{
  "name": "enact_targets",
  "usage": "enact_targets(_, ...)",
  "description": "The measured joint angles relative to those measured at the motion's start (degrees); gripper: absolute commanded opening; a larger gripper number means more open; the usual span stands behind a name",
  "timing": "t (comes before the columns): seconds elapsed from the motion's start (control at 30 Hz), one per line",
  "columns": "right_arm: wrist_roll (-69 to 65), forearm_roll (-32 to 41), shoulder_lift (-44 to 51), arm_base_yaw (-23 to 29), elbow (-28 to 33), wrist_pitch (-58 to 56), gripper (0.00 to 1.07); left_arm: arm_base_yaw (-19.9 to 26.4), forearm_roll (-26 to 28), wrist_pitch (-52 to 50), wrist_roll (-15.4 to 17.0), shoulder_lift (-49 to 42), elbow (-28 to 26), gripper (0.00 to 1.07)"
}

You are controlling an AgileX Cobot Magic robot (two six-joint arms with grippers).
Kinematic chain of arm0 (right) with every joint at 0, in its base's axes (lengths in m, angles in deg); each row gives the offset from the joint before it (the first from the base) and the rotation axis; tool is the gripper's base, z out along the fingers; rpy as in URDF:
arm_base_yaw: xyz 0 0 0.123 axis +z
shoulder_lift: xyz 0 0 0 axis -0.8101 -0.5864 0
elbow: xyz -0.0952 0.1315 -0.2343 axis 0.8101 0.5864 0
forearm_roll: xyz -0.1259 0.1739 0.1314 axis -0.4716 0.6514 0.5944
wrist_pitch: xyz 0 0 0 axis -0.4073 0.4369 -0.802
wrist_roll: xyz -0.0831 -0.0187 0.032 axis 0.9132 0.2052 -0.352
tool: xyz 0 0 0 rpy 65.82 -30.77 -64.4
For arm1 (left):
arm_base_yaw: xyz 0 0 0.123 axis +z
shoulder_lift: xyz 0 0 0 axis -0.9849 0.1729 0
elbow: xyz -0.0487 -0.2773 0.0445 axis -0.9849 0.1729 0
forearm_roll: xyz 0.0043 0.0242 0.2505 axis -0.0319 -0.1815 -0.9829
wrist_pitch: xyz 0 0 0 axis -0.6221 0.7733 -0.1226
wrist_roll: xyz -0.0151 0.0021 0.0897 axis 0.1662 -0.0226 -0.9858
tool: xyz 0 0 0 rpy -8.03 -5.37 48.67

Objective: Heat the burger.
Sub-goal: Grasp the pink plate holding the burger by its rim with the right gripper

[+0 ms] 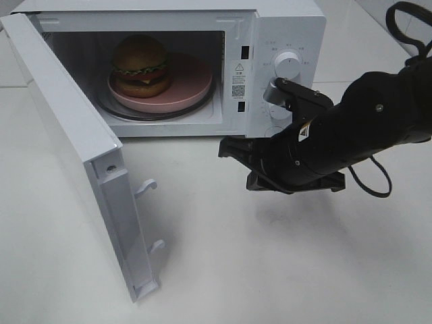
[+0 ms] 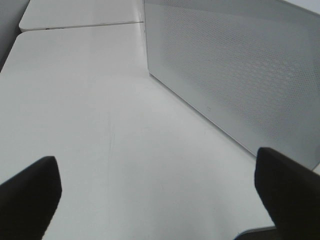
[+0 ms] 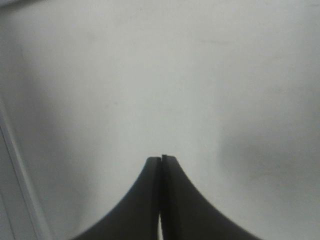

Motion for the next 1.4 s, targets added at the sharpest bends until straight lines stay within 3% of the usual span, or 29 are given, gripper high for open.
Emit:
enact_targets(0.3,16.0,-3.2,2.3,0.0,0.0,-12.0,0.0,0.0,0.0,0.0,0.0,0.0,0.0,0.98)
enact_targets(0.5,37.4,-3.6,4.1,0.0,0.0,-19.9,0.01,0.0,0.0,0.0,0.0,0.0,0.0,0.98)
enact_targets(0.57,51.8,-3.8,4.8,0.0,0.0,-23.8,0.02,0.0,0.0,0.0,0.0,0.0,0.0,0.98)
enact_targets(0.67,55.3,-3.8,4.9,0.0,0.0,-24.8,0.03,0.0,0.0,0.0,0.0,0.0,0.0,0.98)
enact_targets(0.83,74.9,-5.9,4.9,0.0,-1.6,-31.3,0.05,0.0,0.0,0.0,0.0,0.0,0.0,0.98)
enact_targets(1.03,81.1,-8.7,4.9,0.0,-3.8,-33.9,0.09,0.0,0.0,0.0,0.0,0.0,0.0,0.98)
enact_targets(1.1,84.3,-11.2,4.9,0.0,-6.4,-35.5,0.22,0.0,0.0,0.0,0.0,0.0,0.0,0.98)
enact_targets(1.17,85.2,-11.7,4.9,0.0,-7.3,-36.3,0.27,0.0,0.0,0.0,0.0,0.0,0.0,0.98)
enact_targets(1.2,86.6,-12.8,4.9,0.0,-9.1,-37.4,0.38,0.0,0.0,0.0,0.0,0.0,0.0,0.98)
enact_targets(1.23,86.6,-12.8,4.9,0.0,-9.1,-37.4,0.38,0.0,0.0,0.0,0.0,0.0,0.0,0.98)
enact_targets(1.27,86.9,-13.5,4.9,0.0,-9.8,-37.5,0.45,0.0,0.0,0.0,0.0,0.0,0.0,0.98)
enact_targets(1.3,87.5,-14.6,4.9,0.0,-11.3,-37.7,0.6,0.0,0.0,0.0,0.0,0.0,0.0,0.98)
enact_targets(1.37,87.6,-15.1,4.9,0.0,-11.9,-37.8,0.66,0.0,0.0,0.0,0.0,0.0,0.0,0.98)
enact_targets(1.4,87.8,-15.9,4.9,0.0,-13.2,-37.9,0.79,0.0,0.0,0.0,0.0,0.0,0.0,0.98)
